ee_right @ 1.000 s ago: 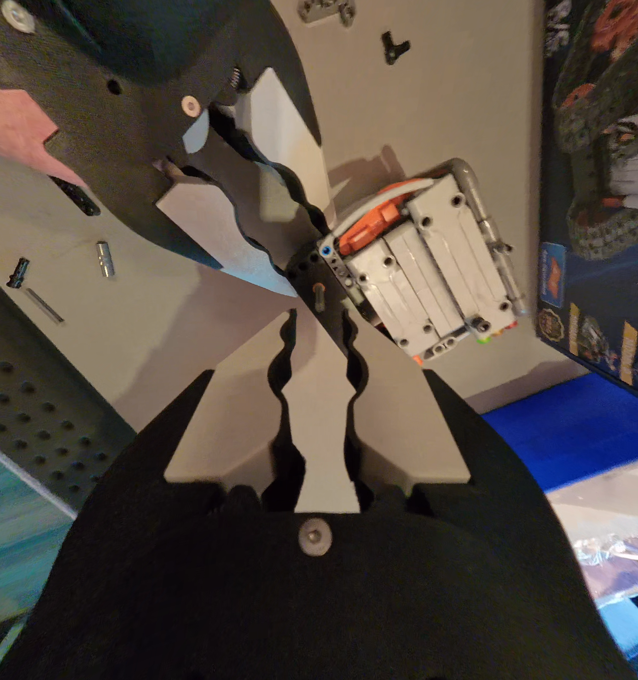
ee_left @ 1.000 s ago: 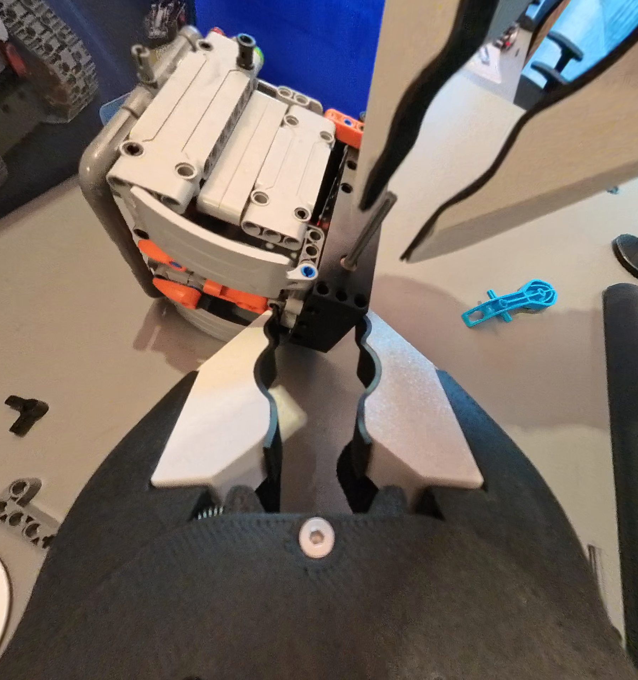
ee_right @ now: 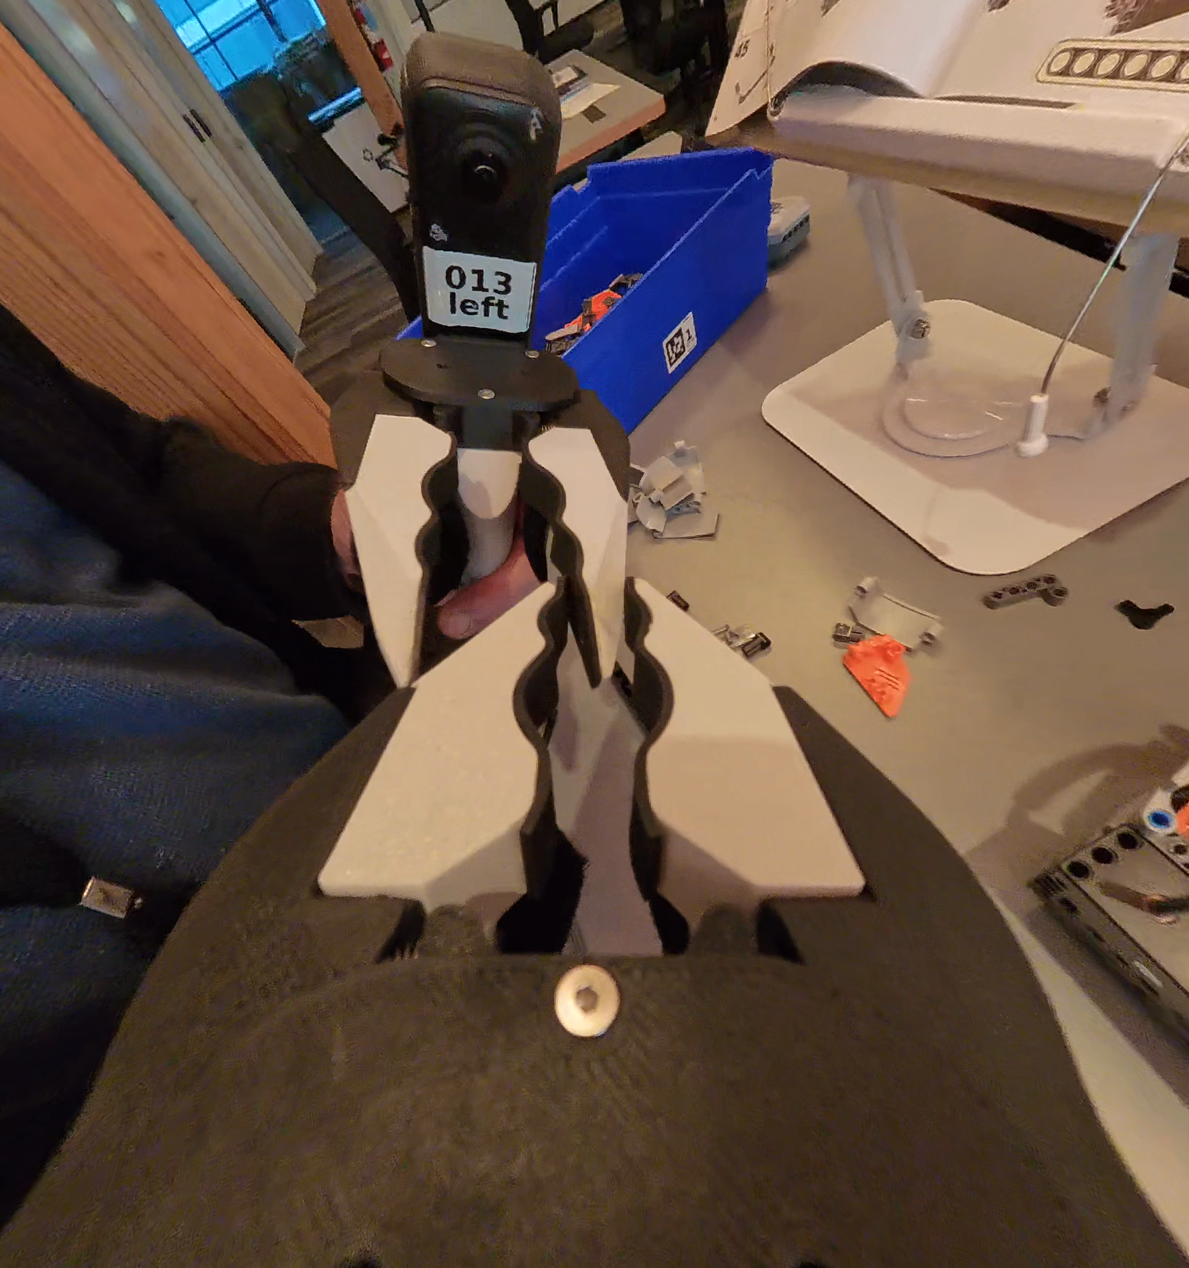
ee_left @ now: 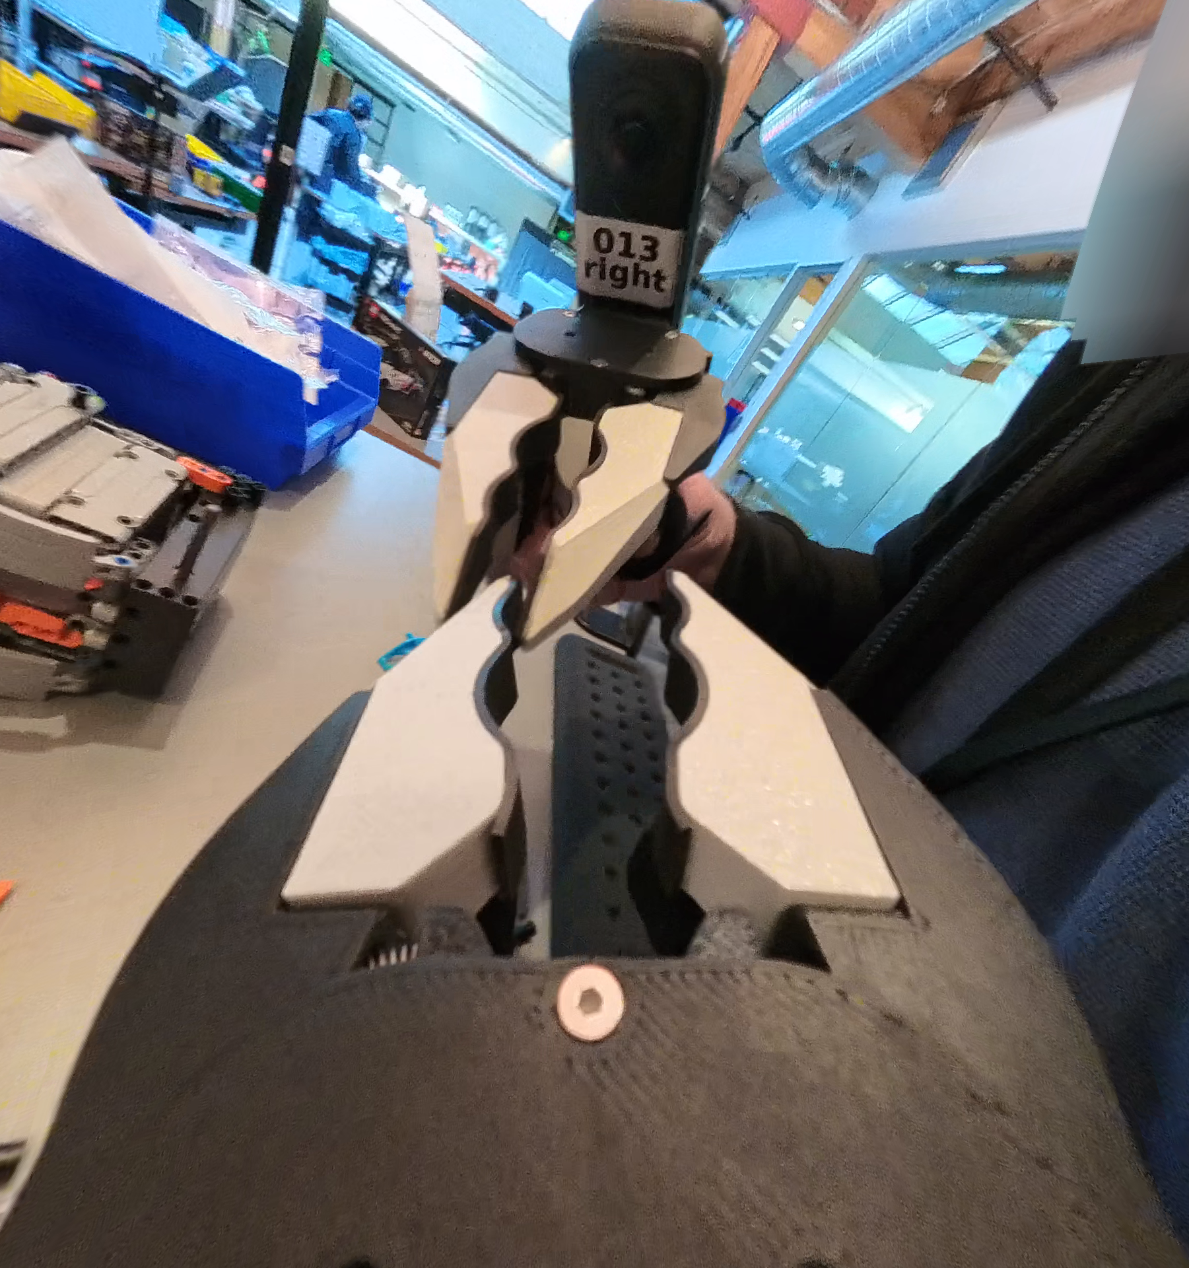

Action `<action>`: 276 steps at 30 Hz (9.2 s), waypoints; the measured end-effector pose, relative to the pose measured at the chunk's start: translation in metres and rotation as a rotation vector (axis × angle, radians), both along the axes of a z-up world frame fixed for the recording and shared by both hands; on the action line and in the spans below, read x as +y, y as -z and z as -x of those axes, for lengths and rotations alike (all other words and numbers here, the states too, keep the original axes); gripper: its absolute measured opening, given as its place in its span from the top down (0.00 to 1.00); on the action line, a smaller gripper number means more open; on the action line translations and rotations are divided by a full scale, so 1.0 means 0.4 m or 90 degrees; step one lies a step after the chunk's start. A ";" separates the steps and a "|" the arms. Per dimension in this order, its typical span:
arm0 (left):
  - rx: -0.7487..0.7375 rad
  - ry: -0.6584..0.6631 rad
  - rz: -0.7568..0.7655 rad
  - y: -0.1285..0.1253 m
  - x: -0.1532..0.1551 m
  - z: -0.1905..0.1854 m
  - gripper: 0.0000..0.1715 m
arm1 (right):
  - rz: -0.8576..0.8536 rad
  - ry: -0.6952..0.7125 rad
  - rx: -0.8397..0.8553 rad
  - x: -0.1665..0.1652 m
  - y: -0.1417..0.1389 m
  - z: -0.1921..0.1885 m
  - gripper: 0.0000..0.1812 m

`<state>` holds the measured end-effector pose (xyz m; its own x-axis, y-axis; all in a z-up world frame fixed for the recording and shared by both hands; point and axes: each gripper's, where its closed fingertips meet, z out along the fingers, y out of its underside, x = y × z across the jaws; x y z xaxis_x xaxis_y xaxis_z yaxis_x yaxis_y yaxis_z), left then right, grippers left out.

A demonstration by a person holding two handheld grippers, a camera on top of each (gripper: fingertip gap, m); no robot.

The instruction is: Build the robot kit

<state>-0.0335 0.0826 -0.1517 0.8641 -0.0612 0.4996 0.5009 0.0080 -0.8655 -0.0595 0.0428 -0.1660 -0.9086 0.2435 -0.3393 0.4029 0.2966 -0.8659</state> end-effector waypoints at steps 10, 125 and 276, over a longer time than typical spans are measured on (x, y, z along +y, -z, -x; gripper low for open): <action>-0.036 0.025 -0.095 -0.039 -0.023 -0.056 0.65 | 0.001 -0.014 -0.006 -0.019 -0.007 -0.037 0.93; 0.196 -0.105 0.665 0.461 -0.401 -0.057 0.87 | -0.252 -0.070 0.056 -0.140 0.342 -0.128 0.98; 0.189 -0.098 0.573 0.448 -0.189 0.075 0.86 | -0.344 0.042 0.020 0.004 0.423 0.037 1.00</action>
